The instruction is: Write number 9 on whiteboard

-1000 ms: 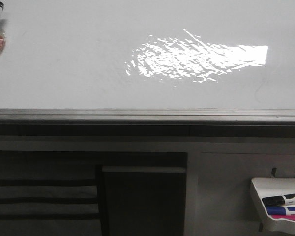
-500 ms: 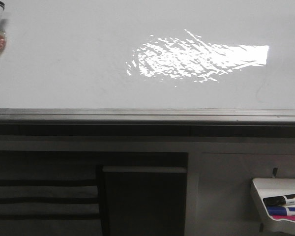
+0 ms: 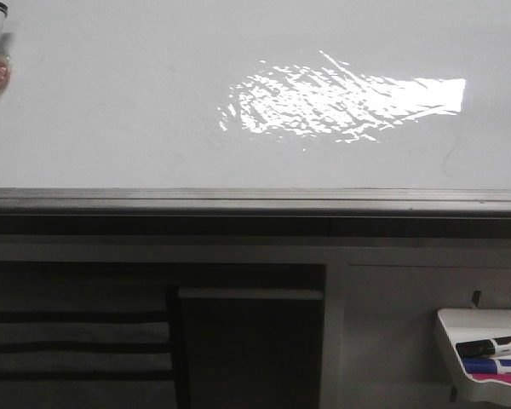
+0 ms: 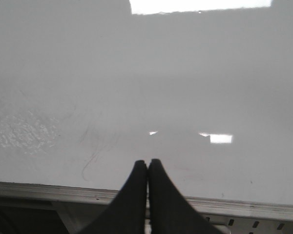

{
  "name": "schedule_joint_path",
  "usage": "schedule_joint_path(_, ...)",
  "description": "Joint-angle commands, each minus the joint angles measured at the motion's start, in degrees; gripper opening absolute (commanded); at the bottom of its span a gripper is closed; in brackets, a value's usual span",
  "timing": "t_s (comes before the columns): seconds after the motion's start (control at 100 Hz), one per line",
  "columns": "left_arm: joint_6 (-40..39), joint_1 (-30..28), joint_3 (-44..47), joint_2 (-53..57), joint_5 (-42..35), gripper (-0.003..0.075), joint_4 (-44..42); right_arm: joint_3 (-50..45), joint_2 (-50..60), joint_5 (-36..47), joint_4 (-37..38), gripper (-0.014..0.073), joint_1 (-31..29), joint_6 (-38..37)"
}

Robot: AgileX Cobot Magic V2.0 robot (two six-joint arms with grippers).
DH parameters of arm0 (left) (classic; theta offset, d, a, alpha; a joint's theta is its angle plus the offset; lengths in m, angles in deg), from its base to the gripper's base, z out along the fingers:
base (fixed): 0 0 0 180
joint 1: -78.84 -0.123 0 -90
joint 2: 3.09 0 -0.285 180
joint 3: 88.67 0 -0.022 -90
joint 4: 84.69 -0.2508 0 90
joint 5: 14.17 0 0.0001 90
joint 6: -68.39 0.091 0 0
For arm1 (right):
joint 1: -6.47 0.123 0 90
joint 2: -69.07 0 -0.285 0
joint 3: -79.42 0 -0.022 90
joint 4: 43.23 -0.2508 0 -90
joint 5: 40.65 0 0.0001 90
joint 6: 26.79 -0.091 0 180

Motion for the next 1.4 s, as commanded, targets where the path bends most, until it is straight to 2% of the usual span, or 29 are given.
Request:
schedule_joint_path(0.0,0.35,-0.02,-1.80,-0.67,-3.94,-0.0007,-0.79,1.90,-0.77,3.86,0.82,0.0006,-0.27,0.42)
schedule_joint_path(0.05,0.35,-0.02,-1.80,-0.67,-4.11,0.0035,-1.52,1.90,-0.77,3.86,0.82,0.0096,-0.27,0.42)
schedule_joint_path(0.08,0.35,-0.02,-1.80,-0.67,-4.35,0.0075,-1.94,1.90,-0.77,3.77,0.82,0.0179,-0.27,0.42)
schedule_joint_path(0.12,0.35,-0.02,-1.80,-0.67,-4.60,0.0154,-2.31,1.90,-0.77,3.66,0.82,0.0271,-0.27,0.42)
schedule_joint_path(0.16,0.35,-0.02,-1.80,-0.67,-4.73,0.0253,-3.29,1.90,-0.77,3.62,0.82,0.0402,-0.27,0.42)
schedule_joint_path(0.22,0.35,-0.02,-1.80,-0.67,-4.88,0.0394,-4.46,1.90,-0.77,3.62,0.82,0.0533,-0.27,0.42)
schedule_joint_path(0.27,0.35,-0.02,-1.80,-0.67,-4.88,0.0506,-4.47,1.90,-0.77,3.62,0.82,0.0616,-0.27,0.42)
schedule_joint_path(0.33,0.35,-0.02,-1.80,-0.67,-4.88,0.0570,-4.47,1.90,-0.77,3.62,0.82,0.0671,-0.27,0.42)
schedule_joint_path(0.96,1.20,-0.02,-1.09,-1.02,-6.01,0.0562,-4.64,1.90,-0.77,3.62,0.60,0.0668,-0.27,0.42)
schedule_joint_path(1.19,3.26,-0.02,-1.21,-9.14,-5.04,0.0562,-4.64,1.90,-0.77,3.62,0.47,0.0668,-0.27,0.42)
schedule_joint_path(1.39,3.92,-0.02,-1.29,-19.71,-10.12,0.0524,-4.42,1.90,-0.77,3.62,0.47,0.0668,-0.27,0.42)
